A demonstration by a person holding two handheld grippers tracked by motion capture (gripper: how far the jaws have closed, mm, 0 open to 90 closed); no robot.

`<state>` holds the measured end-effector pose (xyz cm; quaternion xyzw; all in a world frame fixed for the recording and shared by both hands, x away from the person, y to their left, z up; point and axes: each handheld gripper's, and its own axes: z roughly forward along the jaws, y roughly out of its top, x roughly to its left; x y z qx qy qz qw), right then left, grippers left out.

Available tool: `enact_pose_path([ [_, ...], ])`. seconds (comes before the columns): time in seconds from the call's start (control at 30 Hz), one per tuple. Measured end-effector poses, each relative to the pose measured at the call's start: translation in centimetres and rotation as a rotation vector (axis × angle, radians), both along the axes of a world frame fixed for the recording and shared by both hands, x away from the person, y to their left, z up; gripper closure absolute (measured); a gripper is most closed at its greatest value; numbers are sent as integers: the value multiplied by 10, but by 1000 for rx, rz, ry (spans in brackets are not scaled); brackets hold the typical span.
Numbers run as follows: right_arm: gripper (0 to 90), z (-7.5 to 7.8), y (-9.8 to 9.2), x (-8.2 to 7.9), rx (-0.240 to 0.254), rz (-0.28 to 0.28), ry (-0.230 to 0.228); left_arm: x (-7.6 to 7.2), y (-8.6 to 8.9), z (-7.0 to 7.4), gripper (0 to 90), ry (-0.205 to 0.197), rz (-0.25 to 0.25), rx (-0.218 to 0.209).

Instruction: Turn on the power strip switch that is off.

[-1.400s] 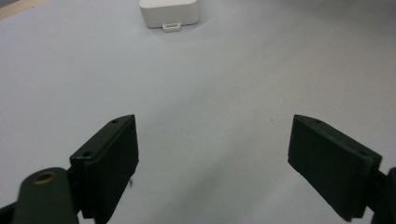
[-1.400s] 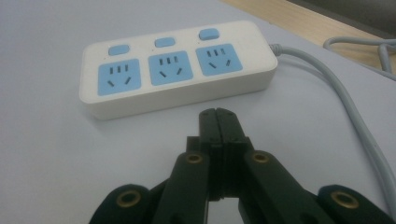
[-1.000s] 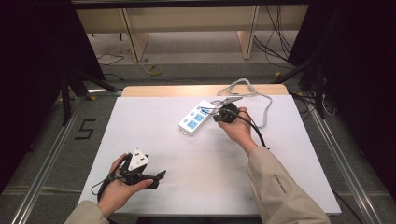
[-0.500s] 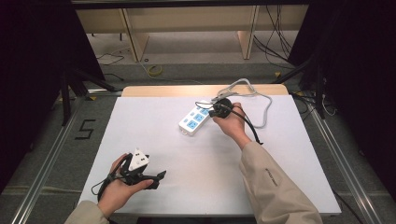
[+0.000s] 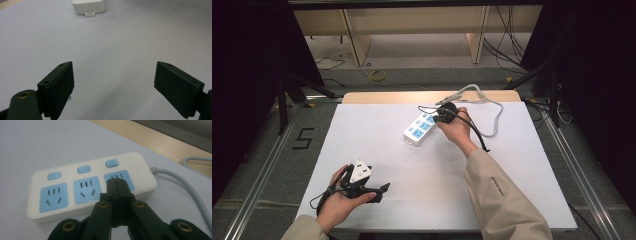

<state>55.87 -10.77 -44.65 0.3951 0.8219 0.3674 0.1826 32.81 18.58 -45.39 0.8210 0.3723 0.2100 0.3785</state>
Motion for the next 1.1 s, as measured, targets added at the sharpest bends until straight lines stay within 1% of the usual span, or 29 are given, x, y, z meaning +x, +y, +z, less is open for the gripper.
enact_pose_path([
  [0.1, 900, -1, 2, 3, -3, -1, 0, 0, 0, 0, 159, -1, 3, -6],
  [0.23, 900, -1, 5, 6, 2, -4, 3, 0, 0, 0, 159, 1, 0, 1],
  [0.3, 900, -2, 6, 9, 0, -3, 0, 0, 0, 0, 159, 1, 0, 0],
  [0.53, 900, -8, 10, 16, -1, -10, 13, 0, 0, 0, 159, 3, 2, -3],
  [0.7, 900, -10, 15, 21, 0, -8, 14, 0, 0, 0, 159, 5, -2, -1],
  [1.03, 900, -13, 18, 25, 13, -10, 17, 0, 0, -1, 159, 8, -5, -4],
  [1.1, 900, -14, 19, 27, 10, -9, 12, 0, 0, -1, 159, 8, -5, -3],
])
